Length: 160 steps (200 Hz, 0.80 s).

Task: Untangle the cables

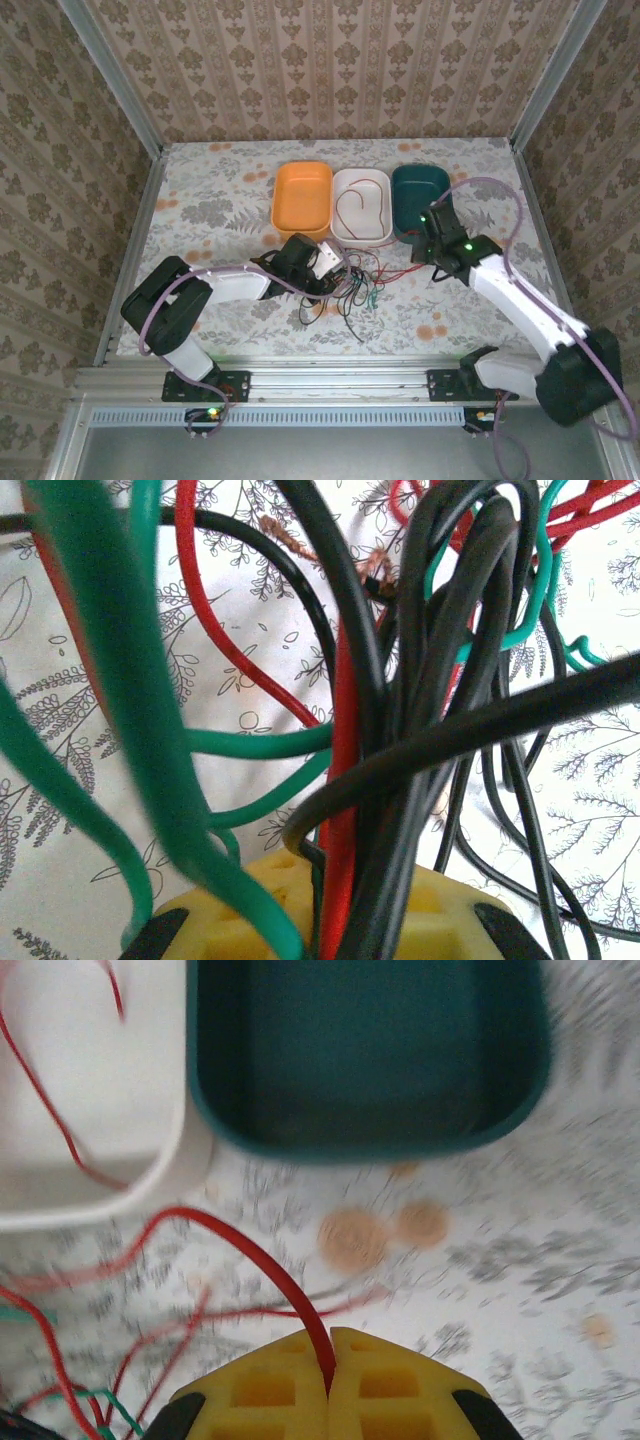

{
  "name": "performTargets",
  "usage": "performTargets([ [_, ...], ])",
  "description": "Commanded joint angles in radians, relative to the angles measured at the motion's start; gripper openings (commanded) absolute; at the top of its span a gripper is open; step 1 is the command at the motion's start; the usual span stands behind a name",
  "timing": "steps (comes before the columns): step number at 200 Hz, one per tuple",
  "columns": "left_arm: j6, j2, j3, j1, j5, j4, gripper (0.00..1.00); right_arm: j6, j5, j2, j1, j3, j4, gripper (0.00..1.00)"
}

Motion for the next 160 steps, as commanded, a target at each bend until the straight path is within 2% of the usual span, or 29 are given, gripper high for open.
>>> performTargets([
  [1,0.021,0.018,-0.005,-0.007,-0.004,-0.048,0.00,0.034,0.226,-0.103,-0.011,0.014,0.021,0.00],
  [35,0.018,0.016,-0.020,-0.005,-0.009,-0.052,0.00,-0.044,0.399,-0.173,-0.014,0.102,0.035,0.00],
  [76,0.017,0.009,-0.040,-0.003,-0.024,-0.068,0.00,-0.181,0.510,-0.197,-0.022,0.230,0.127,0.00],
  [132,-0.004,0.014,-0.064,-0.002,-0.120,-0.071,0.00,-0.349,0.567,-0.212,-0.038,0.402,0.328,0.00],
  [160,-0.008,0.017,-0.068,-0.002,-0.159,-0.076,0.00,-0.430,0.548,-0.212,-0.047,0.482,0.432,0.00],
])
